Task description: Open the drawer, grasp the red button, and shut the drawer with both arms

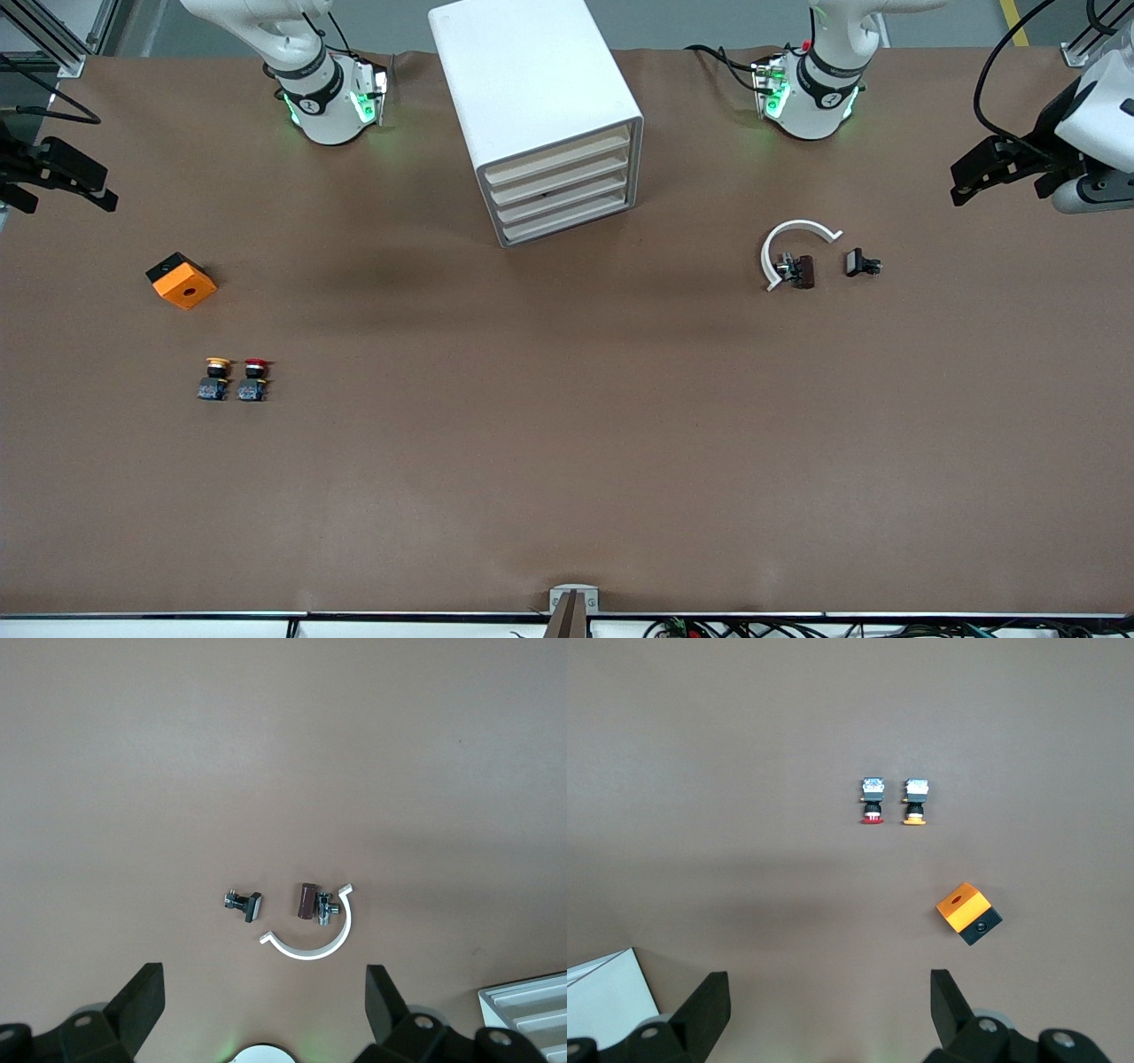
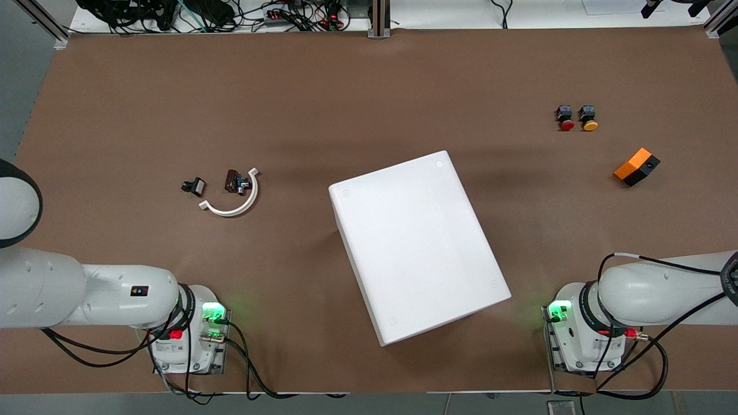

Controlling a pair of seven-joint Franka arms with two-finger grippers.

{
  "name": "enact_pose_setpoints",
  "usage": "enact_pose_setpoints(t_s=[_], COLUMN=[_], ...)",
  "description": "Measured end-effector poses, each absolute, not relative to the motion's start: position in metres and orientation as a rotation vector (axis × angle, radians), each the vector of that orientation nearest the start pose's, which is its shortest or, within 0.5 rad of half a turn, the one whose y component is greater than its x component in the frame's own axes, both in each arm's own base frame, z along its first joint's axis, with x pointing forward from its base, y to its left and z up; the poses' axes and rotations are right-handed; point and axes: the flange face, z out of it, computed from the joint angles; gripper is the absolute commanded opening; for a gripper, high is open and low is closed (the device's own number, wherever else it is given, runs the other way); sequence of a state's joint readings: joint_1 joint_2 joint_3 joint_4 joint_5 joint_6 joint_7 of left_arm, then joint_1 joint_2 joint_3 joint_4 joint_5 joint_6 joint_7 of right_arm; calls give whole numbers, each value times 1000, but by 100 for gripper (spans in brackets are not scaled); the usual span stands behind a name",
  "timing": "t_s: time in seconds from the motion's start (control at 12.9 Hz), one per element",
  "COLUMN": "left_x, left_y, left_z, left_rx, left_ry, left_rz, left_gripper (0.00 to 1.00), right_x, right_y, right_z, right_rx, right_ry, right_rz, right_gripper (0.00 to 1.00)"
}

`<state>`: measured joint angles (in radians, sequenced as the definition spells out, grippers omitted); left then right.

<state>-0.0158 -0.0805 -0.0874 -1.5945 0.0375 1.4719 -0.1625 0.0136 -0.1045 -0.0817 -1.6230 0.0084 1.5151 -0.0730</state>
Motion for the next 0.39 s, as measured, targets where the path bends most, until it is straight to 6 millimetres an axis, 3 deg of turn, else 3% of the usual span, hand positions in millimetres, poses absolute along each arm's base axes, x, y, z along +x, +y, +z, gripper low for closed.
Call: enact_pose_setpoints(t_s=[0.39], left_x=[513], left_y=[-52], left_z=[653], left_rx=[-3090], left_ry=[-96], left_rz=[45], left_gripper=[100], right_x=[515], right_y=[-37], right_z=[651], right_rx=[-3124], right_ry=[-9], right_rz=[3], right_gripper=[100])
